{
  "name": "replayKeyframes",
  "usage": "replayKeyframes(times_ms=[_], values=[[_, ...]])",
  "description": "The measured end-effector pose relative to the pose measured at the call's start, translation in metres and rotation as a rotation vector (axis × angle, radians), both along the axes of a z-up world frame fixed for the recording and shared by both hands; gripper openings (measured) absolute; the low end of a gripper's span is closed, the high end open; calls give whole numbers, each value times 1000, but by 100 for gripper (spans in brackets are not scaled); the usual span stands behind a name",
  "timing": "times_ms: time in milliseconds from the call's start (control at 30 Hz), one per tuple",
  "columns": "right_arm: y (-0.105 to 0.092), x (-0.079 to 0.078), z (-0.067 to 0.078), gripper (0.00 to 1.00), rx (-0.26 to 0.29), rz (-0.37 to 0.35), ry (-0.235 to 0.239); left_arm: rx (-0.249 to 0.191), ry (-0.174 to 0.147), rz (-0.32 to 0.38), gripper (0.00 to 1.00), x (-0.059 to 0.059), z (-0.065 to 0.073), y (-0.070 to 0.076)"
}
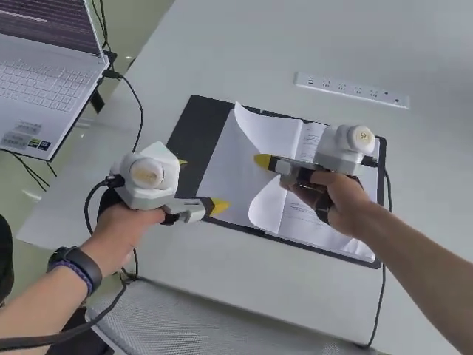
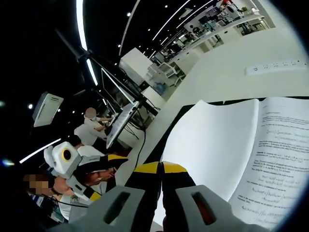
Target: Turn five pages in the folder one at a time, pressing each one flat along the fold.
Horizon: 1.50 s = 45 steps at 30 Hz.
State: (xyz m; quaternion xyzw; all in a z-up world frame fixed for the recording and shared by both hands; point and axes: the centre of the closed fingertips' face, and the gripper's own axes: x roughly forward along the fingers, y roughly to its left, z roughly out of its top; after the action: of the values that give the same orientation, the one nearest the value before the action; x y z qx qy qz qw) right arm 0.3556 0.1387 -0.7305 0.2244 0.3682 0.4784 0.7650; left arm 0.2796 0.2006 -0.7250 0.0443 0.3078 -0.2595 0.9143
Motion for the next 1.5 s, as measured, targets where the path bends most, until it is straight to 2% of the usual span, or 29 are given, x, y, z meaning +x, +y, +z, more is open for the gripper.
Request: replayKeyframes(times_ms=[233,333,467,633,767,967,1133,1500], values=[[17,-3,-16,0,-16,17,38,5,4,16,71,-8,3,9],[23,-1,-22,0,-15,3,65,5,3,19,71,-10,5,12],[34,0,-29,0,-26,4,75,7,1,27,70,-10,5,15],[46,-7,-41,0,-44,17,107,1,6,39,70,-12,5,17],[51,-11,-58,0,-71,22,135,2,13,39,70,-15,2,18],[61,-15,-73,0,-83,34,173,-3,17,46,70,-15,1,20],[64,-21,-73,0,-87,39,181,-4,16,51,70,-14,2,22],[62,-20,-69,1,-63,26,181,16,25,42,66,-7,-4,18]])
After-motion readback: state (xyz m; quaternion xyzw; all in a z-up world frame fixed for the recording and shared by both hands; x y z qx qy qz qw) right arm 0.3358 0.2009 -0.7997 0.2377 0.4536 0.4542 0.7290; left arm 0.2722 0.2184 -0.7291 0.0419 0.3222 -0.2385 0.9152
